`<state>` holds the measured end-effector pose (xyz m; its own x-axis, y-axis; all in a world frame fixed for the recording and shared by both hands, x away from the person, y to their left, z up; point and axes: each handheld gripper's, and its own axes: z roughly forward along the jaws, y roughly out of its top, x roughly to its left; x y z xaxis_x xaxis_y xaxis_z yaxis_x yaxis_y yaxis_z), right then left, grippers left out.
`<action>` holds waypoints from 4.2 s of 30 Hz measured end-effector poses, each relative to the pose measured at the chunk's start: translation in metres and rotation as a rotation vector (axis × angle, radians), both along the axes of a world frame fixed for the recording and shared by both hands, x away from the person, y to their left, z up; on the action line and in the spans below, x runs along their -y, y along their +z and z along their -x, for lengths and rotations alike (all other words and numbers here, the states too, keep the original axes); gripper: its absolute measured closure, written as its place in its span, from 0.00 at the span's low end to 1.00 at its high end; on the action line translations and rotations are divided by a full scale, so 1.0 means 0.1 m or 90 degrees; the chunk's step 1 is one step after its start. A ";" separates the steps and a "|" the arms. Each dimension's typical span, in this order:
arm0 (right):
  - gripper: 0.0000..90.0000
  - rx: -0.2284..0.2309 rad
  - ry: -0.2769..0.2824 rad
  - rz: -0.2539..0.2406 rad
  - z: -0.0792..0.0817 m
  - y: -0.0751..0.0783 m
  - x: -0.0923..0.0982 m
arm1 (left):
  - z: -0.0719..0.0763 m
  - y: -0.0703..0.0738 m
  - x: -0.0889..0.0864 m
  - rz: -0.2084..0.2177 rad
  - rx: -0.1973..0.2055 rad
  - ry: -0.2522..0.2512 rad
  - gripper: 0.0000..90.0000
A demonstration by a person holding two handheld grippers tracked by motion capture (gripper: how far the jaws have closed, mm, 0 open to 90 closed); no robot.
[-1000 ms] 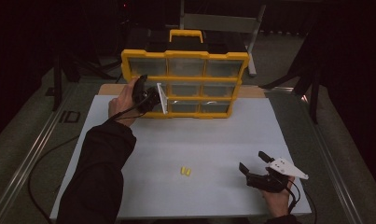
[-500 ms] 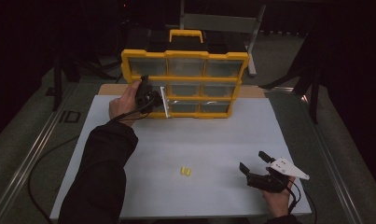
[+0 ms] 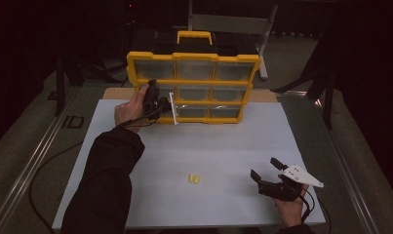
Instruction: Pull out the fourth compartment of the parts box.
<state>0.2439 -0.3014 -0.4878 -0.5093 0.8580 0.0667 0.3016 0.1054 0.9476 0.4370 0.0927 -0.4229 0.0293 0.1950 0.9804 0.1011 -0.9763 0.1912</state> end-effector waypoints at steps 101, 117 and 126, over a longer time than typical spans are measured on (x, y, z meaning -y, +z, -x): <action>0.10 -0.004 0.007 -0.006 0.00 -0.01 -0.01 | 0.43 -0.07 0.02 -0.129 0.010 -0.002 0.89; 0.10 -0.003 0.005 -0.007 0.00 -0.01 -0.01 | 0.58 -0.06 0.01 -0.133 0.008 -0.011 0.89; 0.10 -0.003 0.005 -0.007 0.00 -0.01 -0.01 | 0.70 -0.06 0.00 -0.133 0.011 -0.022 0.89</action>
<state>0.2441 -0.3003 -0.4884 -0.5152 0.8534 0.0787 0.3055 0.0971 0.9472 0.3674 0.0930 -0.4290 0.0147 -0.0128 0.9998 0.0659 -0.9977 -0.0137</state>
